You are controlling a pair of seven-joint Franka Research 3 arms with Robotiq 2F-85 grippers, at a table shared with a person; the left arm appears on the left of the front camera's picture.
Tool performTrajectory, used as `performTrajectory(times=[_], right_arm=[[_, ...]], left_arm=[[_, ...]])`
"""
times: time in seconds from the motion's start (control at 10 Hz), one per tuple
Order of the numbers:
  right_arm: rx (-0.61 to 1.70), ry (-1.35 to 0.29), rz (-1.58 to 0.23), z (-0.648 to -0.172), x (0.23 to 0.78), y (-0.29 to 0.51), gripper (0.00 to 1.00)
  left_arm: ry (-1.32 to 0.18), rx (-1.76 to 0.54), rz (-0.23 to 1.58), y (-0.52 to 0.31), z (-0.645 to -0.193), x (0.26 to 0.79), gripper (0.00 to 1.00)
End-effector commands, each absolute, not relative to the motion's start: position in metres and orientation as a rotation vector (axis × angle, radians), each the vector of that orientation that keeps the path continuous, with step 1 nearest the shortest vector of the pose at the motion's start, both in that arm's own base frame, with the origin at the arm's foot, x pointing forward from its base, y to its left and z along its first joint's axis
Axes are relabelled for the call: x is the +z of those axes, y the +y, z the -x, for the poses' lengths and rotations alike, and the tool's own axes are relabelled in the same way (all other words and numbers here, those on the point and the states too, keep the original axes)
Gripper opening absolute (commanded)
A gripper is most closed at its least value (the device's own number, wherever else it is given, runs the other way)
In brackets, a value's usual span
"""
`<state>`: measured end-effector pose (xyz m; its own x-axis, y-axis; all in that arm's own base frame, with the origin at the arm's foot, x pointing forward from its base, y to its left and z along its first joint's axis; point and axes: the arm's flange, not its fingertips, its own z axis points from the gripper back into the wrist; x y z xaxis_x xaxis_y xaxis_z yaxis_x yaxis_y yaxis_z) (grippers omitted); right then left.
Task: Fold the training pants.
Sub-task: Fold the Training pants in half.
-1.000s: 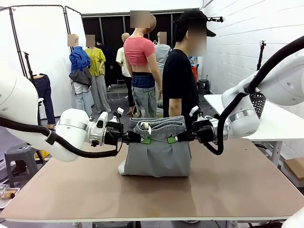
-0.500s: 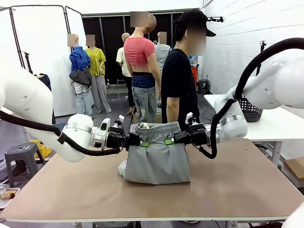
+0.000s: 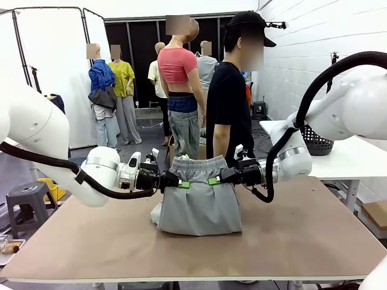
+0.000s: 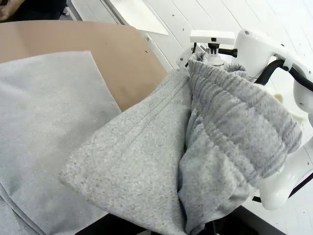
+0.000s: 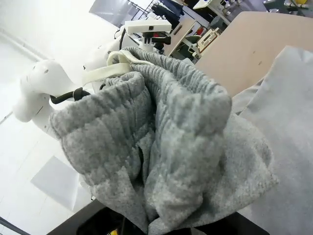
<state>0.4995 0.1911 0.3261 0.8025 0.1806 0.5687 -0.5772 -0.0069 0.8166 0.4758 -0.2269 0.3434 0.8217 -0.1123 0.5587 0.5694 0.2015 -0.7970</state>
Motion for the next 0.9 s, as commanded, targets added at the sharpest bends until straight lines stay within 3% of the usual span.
performTrajectory(times=[0.0, 0.5, 0.8], right_arm=[[0.623, -0.357, -1.460, -0.496, 0.330, 0.187, 0.00], [0.449, -0.291, -1.422, -0.537, 0.305, 0.183, 0.00], [0.411, -0.309, -1.408, -0.554, 0.299, 0.181, 0.00]], left_arm=[[-0.424, -0.494, 1.296, -0.225, -0.476, 0.347, 0.00], [-0.296, -0.366, 1.268, -0.224, -0.515, 0.339, 0.00], [-0.301, -0.306, 1.259, -0.223, -0.534, 0.327, 0.00]])
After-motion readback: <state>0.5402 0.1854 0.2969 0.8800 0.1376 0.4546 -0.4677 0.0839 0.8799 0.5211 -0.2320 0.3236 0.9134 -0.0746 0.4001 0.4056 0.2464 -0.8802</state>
